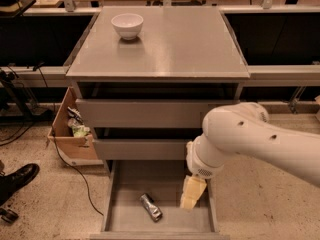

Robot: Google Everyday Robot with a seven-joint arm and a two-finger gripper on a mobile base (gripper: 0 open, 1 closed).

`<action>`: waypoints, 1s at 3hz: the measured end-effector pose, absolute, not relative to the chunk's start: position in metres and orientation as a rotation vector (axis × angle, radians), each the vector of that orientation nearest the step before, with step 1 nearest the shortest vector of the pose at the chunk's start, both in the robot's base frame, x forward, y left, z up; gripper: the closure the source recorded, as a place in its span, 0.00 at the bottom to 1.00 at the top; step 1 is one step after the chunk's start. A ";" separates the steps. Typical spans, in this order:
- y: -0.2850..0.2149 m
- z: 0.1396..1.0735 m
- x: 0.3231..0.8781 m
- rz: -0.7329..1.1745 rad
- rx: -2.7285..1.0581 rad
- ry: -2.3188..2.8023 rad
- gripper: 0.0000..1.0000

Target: Pick redbull can from bottom drawer and place on counter

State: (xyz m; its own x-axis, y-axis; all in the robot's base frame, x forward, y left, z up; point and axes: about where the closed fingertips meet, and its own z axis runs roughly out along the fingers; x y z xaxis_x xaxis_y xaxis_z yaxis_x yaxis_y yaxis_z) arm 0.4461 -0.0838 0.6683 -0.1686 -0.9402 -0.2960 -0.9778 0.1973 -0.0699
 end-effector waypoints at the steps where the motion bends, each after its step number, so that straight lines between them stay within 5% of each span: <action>1: -0.061 0.590 0.442 0.234 -1.814 2.246 0.00; 3: -0.024 0.443 0.461 0.294 -1.758 2.282 0.00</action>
Offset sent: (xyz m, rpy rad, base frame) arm 0.0128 0.0719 -0.2570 0.0425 0.0741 -0.0542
